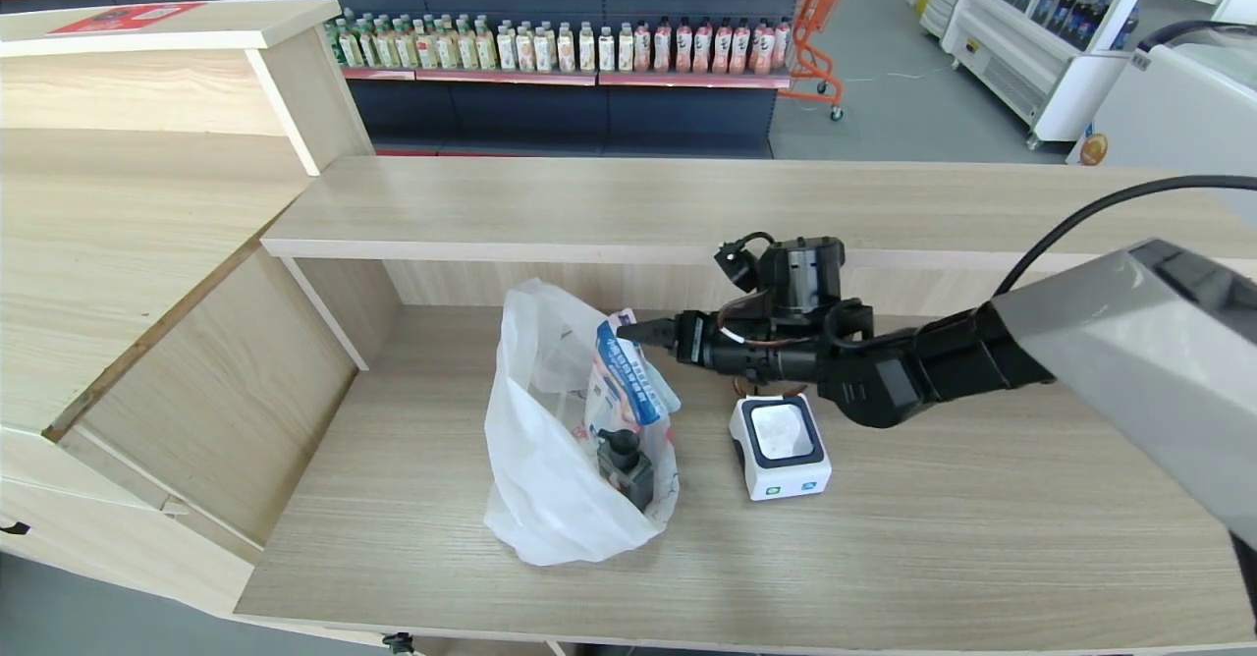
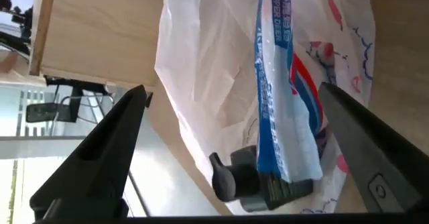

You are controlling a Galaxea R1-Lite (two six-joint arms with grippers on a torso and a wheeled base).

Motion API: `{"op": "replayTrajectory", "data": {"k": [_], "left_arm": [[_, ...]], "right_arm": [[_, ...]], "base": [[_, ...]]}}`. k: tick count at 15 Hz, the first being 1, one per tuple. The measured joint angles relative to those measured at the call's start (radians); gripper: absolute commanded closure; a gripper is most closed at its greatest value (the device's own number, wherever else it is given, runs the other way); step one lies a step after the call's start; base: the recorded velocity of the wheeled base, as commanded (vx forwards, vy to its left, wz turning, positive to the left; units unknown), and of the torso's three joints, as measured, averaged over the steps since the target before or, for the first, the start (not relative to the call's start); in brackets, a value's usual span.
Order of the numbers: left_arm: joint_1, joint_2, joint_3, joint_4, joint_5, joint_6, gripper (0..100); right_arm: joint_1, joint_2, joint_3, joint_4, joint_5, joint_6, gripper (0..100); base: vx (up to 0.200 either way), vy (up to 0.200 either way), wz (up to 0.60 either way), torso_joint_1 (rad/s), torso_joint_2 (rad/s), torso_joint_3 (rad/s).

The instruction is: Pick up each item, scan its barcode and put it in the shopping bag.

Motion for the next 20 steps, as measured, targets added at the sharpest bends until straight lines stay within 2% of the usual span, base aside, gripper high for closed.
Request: {"op": "replayTrajectory", "data": {"k": [2, 4, 8, 11, 13, 15, 17, 20], "left_arm": [[-0.001, 0.0, 0.0, 0.0, 0.0, 0.0, 0], [-0.001, 0.0, 0.0, 0.0, -0.001, 0.0, 0], [-0.001, 0.0, 0.0, 0.0, 0.0, 0.0, 0], [-0.001, 0.0, 0.0, 0.0, 0.0, 0.0, 0], [-0.001, 0.0, 0.0, 0.0, 0.0, 0.0, 0], [0.0, 0.0, 0.0, 0.0, 0.0, 0.0, 0], [-0.001, 0.0, 0.0, 0.0, 0.0, 0.0, 0], [-0.001, 0.0, 0.0, 0.0, 0.0, 0.0, 0]], "right_arm": [[-0.025, -0.105, 0.153, -0.005, -0.002, -0.021, 0], [-0.074, -0.234, 0.326, -0.006, -0.004, -0.104, 0], [-0.21, -0.526, 0.637, -0.057, -0.007, -0.258, 0], [-0.351, -0.774, 0.886, -0.084, -0.02, -0.454, 0], [-0.446, -0.955, 1.049, -0.088, -0.096, -0.539, 0], [-0.493, -1.158, 1.196, -0.063, -0.211, -0.566, 0], [-0.51, -1.387, 1.284, 0.064, -0.288, -0.568, 0], [-0.518, -1.779, 1.349, 0.357, -0.401, -0.543, 0]], "base": [[0.0, 0.0, 0.0, 0.0, 0.0, 0.0], [0.0, 0.0, 0.0, 0.0, 0.0, 0.0], [0.0, 0.0, 0.0, 0.0, 0.0, 0.0], [0.0, 0.0, 0.0, 0.0, 0.0, 0.0], [0.0, 0.0, 0.0, 0.0, 0.0, 0.0], [0.0, 0.0, 0.0, 0.0, 0.0, 0.0], [0.0, 0.0, 0.0, 0.0, 0.0, 0.0], [0.0, 0.0, 0.0, 0.0, 0.0, 0.0]]}}
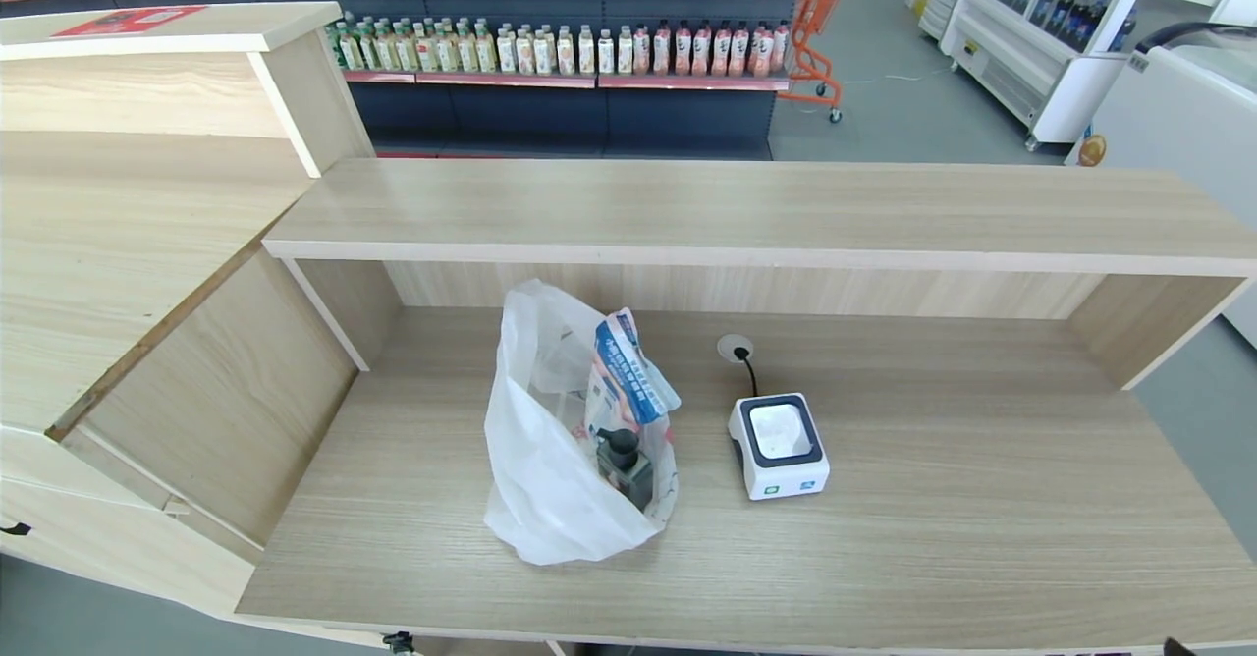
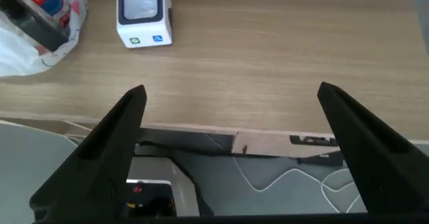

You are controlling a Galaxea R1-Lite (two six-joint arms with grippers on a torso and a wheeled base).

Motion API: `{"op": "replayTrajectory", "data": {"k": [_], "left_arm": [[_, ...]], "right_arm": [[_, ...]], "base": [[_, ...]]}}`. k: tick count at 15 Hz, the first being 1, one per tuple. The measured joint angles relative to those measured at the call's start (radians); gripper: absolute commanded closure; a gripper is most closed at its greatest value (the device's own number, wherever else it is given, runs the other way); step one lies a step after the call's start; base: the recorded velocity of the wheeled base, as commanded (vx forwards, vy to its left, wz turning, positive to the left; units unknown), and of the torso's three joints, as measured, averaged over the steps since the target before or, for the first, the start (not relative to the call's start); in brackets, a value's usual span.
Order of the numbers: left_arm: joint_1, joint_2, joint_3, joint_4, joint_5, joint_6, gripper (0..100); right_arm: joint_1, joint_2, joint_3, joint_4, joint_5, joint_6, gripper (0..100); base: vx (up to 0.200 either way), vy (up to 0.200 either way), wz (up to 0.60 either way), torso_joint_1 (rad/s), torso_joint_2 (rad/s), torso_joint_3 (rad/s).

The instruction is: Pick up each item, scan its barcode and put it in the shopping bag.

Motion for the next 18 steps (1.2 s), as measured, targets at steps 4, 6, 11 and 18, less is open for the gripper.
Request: {"op": "replayTrajectory", "data": {"k": [4, 6, 11, 18], "left_arm": [[0.001, 0.0, 0.0, 0.0, 0.0, 0.0, 0], [0.0, 0.0, 0.0, 0.0, 0.0, 0.0, 0], [0.0, 0.0, 0.0, 0.0, 0.0, 0.0, 0], [0.0, 0.0, 0.0, 0.0, 0.0, 0.001, 0]], "right_arm": [[0.014, -0.344, 0.033, 0.223, -0.105, 0.051, 0], [0.014, -0.399, 0.037, 0.221, -0.105, 0.048, 0], [0.016, -0.439, 0.04, 0.228, -0.106, 0.063, 100], [0.015, -0.441, 0.04, 0.231, -0.106, 0.065, 100]], "base": [[0.0, 0.0, 0.0, 0.0, 0.0, 0.0], [0.0, 0.0, 0.0, 0.0, 0.0, 0.0], [0.0, 0.0, 0.0, 0.0, 0.0, 0.0], [0.0, 0.0, 0.0, 0.0, 0.0, 0.0]]}}
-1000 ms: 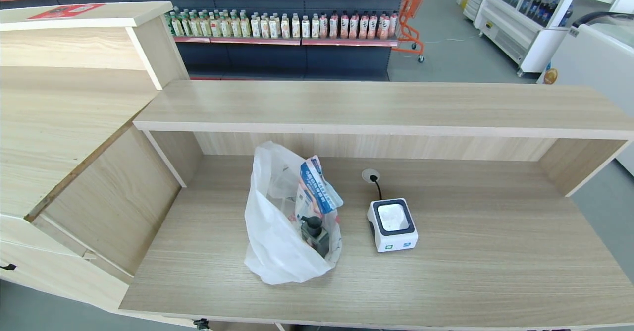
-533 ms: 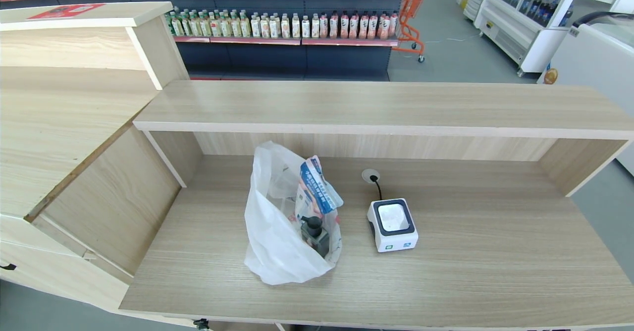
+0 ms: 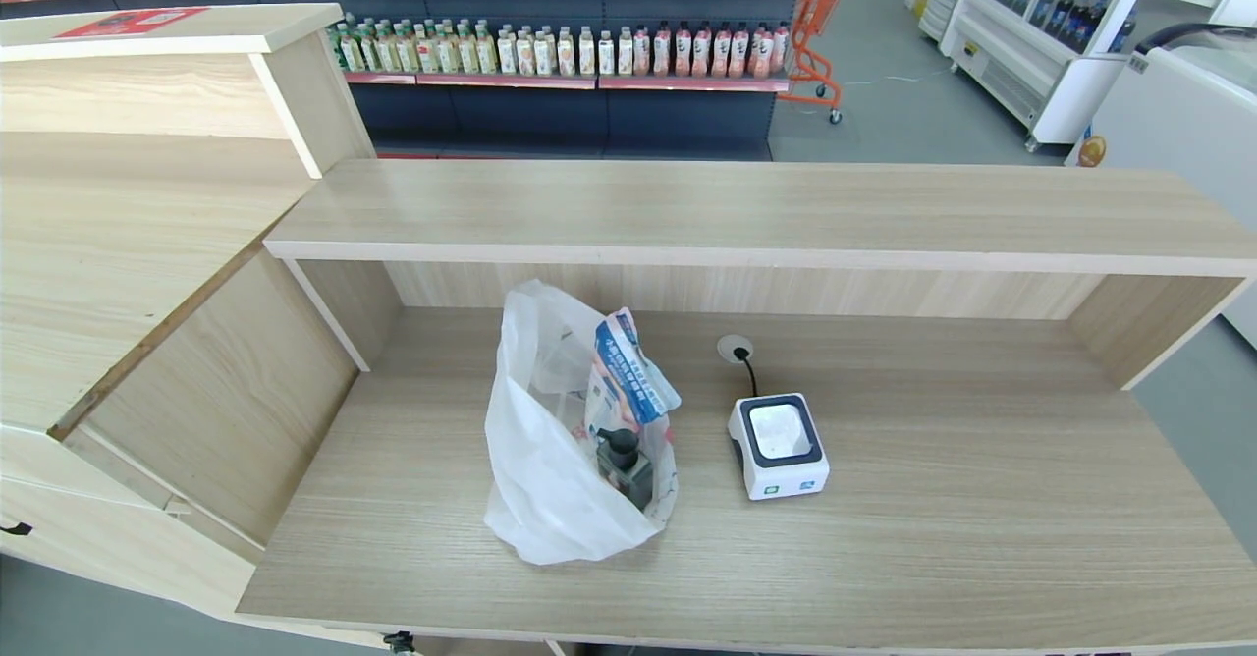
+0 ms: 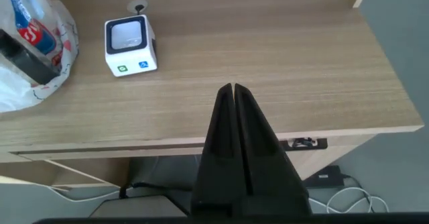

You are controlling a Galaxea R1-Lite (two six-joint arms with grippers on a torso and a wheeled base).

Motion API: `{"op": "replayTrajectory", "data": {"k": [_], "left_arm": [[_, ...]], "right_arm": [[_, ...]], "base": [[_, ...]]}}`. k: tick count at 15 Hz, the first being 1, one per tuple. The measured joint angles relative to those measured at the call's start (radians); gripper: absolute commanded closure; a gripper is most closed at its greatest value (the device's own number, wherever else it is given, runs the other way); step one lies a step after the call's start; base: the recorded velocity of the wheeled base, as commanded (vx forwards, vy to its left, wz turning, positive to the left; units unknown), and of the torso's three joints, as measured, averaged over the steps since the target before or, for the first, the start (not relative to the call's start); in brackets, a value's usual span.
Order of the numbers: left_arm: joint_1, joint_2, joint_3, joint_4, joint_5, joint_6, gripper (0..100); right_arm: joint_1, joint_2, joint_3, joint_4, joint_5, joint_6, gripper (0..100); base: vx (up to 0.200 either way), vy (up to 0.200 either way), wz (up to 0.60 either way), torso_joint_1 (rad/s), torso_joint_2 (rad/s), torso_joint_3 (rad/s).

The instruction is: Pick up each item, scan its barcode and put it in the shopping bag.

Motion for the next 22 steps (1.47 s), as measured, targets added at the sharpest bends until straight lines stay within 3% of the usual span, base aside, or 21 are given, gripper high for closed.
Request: {"op": "replayTrajectory", "data": {"k": [8, 14, 19, 22], "left_arm": [[0.001, 0.0, 0.0, 0.0, -0.001, 0.007, 0], [-0.001, 0.0, 0.0, 0.0, 0.0, 0.005, 0], [0.0, 0.0, 0.0, 0.0, -0.001, 0.006, 0], [0.0, 0.0, 0.0, 0.0, -0.001, 0.003, 0]], "right_arm": [[0.0, 0.0, 0.0, 0.001, 0.0, 0.0, 100], [-0.001, 0.001, 0.0, 0.001, 0.0, 0.0, 100], [0.0, 0.001, 0.0, 0.001, 0.0, 0.0, 100], [0.0, 0.001, 0.0, 0.001, 0.0, 0.0, 100]], "base": [[0.0, -0.175, 0.0, 0.005, 0.0, 0.0], [0.0, 0.0, 0.0, 0.0, 0.0, 0.0], [0.2, 0.0, 0.0, 0.0, 0.0, 0.003], [0.0, 0.0, 0.0, 0.0, 0.0, 0.0]]}}
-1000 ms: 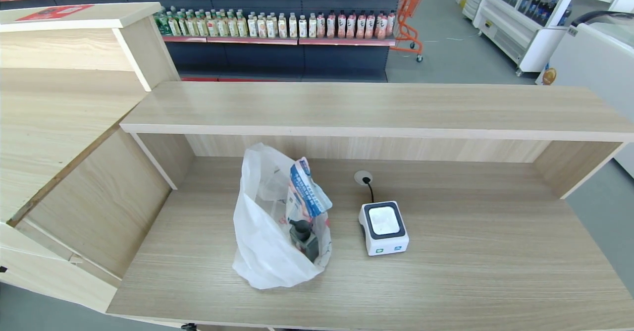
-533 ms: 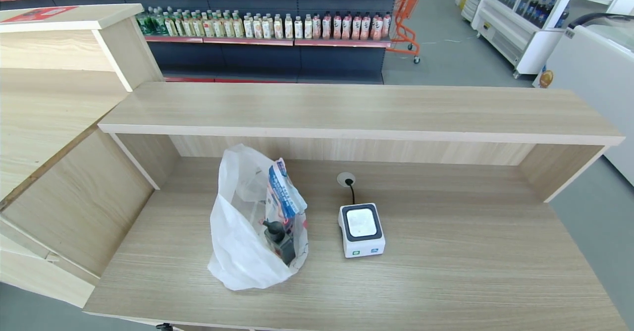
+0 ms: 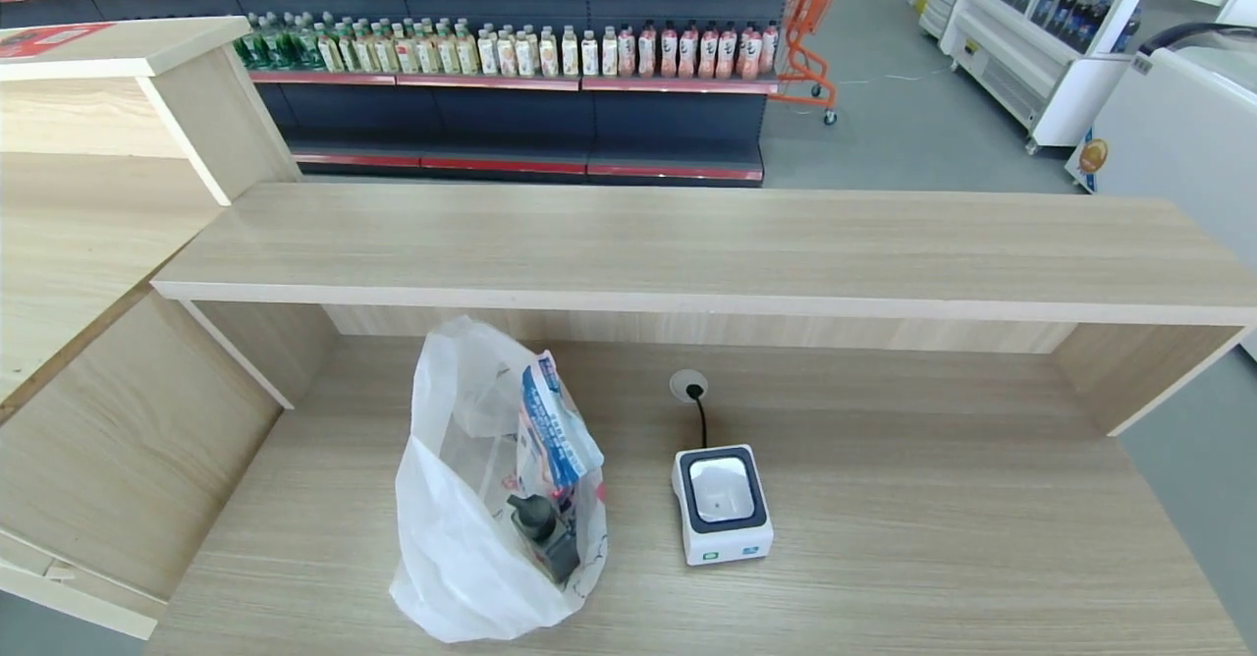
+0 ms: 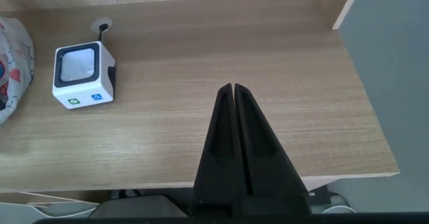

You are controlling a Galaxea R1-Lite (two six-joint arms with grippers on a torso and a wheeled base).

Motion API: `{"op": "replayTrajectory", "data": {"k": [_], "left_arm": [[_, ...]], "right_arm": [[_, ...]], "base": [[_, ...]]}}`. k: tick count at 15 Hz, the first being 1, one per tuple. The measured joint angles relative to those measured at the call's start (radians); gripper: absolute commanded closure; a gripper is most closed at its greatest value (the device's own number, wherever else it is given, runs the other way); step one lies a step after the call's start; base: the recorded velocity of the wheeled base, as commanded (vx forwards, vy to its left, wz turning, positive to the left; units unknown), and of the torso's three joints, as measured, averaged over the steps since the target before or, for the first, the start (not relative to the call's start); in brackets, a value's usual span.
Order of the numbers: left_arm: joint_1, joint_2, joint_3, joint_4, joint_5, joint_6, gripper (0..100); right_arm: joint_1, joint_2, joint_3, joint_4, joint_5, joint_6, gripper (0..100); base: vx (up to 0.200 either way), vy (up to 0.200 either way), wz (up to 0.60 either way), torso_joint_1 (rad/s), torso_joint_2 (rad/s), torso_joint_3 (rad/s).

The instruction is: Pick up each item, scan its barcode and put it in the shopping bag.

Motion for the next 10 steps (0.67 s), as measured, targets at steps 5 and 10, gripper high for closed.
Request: {"op": "replayTrajectory", "data": {"k": [5, 10], "left_arm": [[0.0, 0.0, 0.0, 0.0, 0.0, -0.001, 0], [0.0, 0.0, 0.0, 0.0, 0.0, -0.001, 0]], "right_arm": [[0.0, 0.0, 0.0, 0.0, 0.0, 0.0, 100], [0.0, 0.001, 0.0, 0.0, 0.001, -0.002, 100]], "base": [[0.0, 0.0, 0.0, 0.0, 0.0, 0.0], [0.0, 0.0, 0.0, 0.0, 0.0, 0.0]]}}
